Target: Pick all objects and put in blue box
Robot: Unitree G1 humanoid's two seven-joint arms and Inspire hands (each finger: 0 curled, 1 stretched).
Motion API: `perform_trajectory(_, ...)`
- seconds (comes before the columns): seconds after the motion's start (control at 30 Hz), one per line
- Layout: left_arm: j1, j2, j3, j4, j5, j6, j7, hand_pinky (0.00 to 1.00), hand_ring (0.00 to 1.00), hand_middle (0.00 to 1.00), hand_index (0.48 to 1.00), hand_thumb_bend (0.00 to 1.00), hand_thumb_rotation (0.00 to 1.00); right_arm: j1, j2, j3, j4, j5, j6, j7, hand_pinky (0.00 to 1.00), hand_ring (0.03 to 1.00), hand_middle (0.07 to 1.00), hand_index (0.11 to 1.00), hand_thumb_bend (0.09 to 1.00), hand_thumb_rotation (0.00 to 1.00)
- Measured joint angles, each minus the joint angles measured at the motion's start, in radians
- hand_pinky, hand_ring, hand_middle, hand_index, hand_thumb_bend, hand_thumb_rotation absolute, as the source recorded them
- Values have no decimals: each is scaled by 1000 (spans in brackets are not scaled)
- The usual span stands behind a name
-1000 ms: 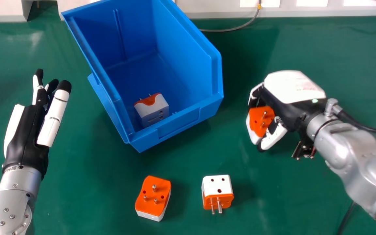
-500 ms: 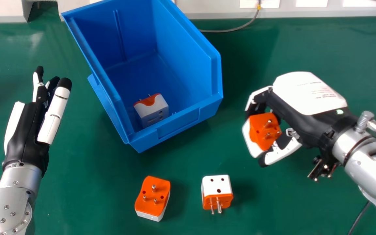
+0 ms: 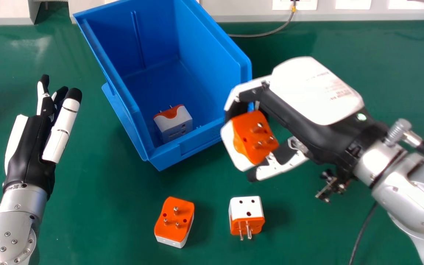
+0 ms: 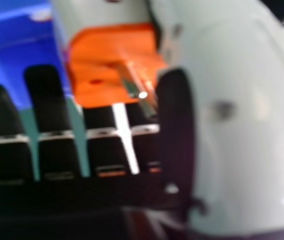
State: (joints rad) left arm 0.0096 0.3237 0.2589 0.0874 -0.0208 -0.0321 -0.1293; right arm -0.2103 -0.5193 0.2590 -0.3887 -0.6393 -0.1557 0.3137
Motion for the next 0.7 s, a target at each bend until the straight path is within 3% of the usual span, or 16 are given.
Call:
perform_trajectory(0.13, 2, 0, -1, -5, 0, 1, -1, 922, 973, 975, 984, 533, 924, -89, 80, 55, 89, -27, -39, -31, 305, 427, 519, 553, 487, 0)
perform_trajectory(0.3, 5, -1, -1, -11, -2, 1, -2, 926, 973, 977, 983, 537, 924, -196, 177, 106, 225, -92, -5, -49, 292, 419, 513, 563, 484, 0)
perform_trajectory(0.7, 11, -2, -6, -27, -10, 5, 0, 934, 974, 980, 983, 544, 922, -543, 369, 199, 729, -213, 36, -246, 292, 416, 507, 571, 484, 0)
